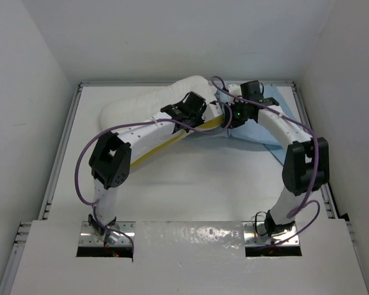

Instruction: Put the pillow into the pillowcase

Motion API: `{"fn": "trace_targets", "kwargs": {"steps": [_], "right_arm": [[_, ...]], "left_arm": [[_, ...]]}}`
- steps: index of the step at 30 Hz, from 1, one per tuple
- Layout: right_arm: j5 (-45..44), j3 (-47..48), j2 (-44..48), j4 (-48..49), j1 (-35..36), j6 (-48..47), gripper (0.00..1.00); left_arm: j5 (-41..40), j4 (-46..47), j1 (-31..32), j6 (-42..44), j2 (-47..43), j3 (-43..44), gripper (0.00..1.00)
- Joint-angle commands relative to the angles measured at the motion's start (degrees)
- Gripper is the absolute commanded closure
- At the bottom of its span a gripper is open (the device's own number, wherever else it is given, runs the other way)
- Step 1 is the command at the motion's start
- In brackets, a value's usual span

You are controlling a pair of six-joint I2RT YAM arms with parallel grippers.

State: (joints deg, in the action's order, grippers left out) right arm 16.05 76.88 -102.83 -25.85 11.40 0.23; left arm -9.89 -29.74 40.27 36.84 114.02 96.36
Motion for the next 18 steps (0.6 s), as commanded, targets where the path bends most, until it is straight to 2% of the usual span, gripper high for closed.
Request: {"fn": "trace_targets", "kwargs": {"steps": [1,6,7,8,9,10,11,13,14,16,17,18], "right_arm": [[11.3,3.2,3.6,-20.2,1.9,-7.2,1.00],[17.8,-1.6,10.2,-25.1,2.4,-4.3,1.00],[19.4,-2.8,11.2,-25.0,2.4,-3.7,1.00],[19.6,-6.0,13.6,-22.7,2.4,-1.4,0.99],[19.4,-8.0,14.9,-21.1,2.3,-0.1,0.86],[18.8,-11.4,16.0,-19.3,2.4,2.4,0.66],[18.6,-12.2,17.6,-17.7,2.4,4.3,0.43],[17.3,-12.8,18.9,-17.1,1.6,6.6,0.29],[16.6,-13.2,20.8,-15.0,-0.6,9.1,0.19],[16.6,-15.3,23.3,-11.1,-4.5,13.1,0.12],[17.5,-16.1,25.3,-5.7,-8.8,17.6,0.11],[16.7,-16.5,25.9,-3.5,-10.2,19.8,0.15]], "left_arm": [[-0.7,3.8,-1.0,1.2,0.4,0.9,1.00],[-0.7,5.9,-1.3,2.9,0.1,-3.9,1.00],[0.1,5.7,-1.3,3.1,0.1,-4.4,1.00],[4.6,3.8,-1.3,3.5,0.0,-4.6,1.00],[7.8,2.4,-1.2,3.8,0.0,-4.6,1.00],[11.1,1.2,-1.0,3.9,0.0,-4.8,1.00],[18.8,-2.1,-0.8,4.2,0.1,-4.8,1.00],[27.3,-10.3,0.0,8.1,-0.4,-5.1,0.99],[35.2,-13.0,0.2,9.9,-0.9,-6.0,0.95],[41.2,-17.9,0.2,14.2,-2.9,-7.0,0.73],[43.2,-22.0,0.2,15.0,-3.6,-7.6,0.56],[42.7,-22.9,-0.1,14.4,-4.4,-7.5,0.48]]}}
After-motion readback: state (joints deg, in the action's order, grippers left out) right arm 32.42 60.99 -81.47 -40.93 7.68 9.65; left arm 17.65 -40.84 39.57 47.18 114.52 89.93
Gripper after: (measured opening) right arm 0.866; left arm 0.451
